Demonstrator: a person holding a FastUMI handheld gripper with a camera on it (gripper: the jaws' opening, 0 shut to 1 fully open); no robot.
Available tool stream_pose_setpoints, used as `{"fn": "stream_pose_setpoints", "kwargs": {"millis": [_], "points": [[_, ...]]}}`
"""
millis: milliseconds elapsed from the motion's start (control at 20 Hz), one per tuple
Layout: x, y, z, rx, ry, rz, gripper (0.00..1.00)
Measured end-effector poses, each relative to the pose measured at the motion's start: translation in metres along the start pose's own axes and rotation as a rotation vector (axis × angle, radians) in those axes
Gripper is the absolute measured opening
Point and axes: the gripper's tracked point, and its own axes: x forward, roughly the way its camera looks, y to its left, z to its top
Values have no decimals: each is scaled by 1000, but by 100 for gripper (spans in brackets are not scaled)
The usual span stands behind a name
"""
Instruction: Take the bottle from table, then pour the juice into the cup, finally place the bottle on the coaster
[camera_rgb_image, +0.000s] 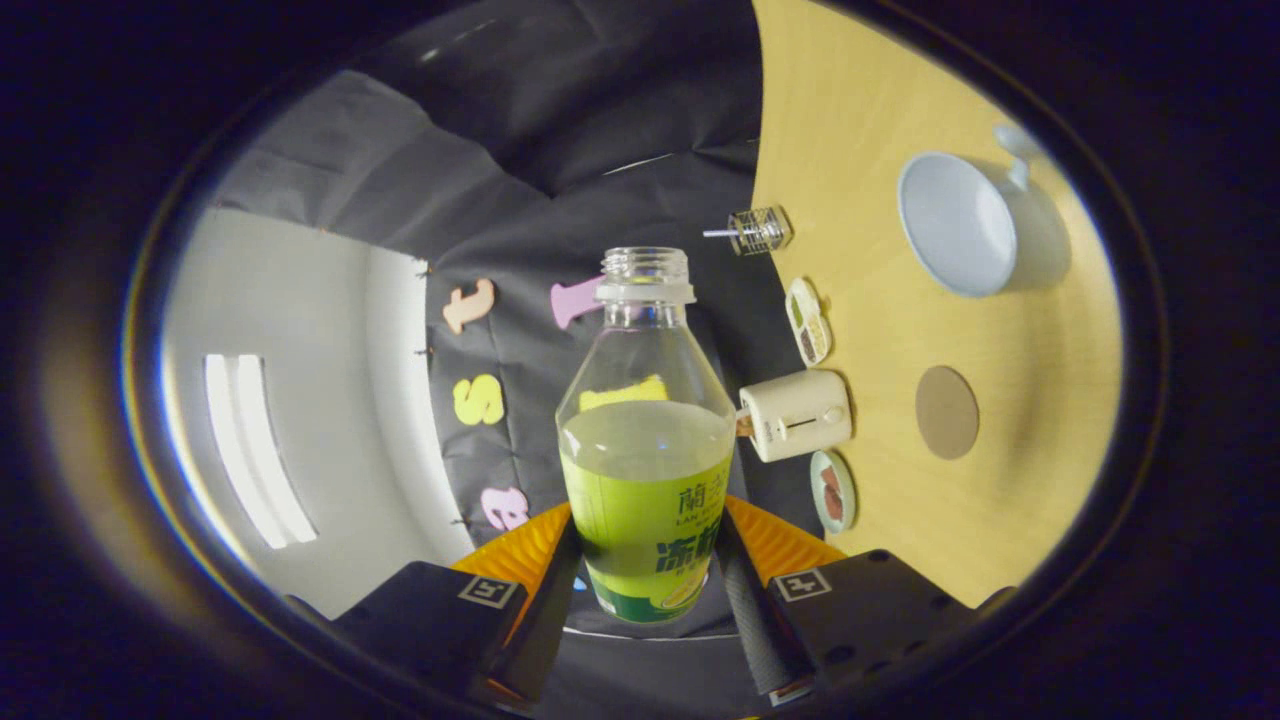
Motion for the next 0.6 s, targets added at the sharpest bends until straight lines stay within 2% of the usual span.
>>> {"fn": "stream_pose_setpoints", "kwargs": {"millis": [150, 450, 600], "points": [[-5, 0, 2, -160, 17, -29, 78], [-22, -25, -3, -664, 98, -228, 78], [-23, -33, -12, -849, 140, -284, 78]]}}
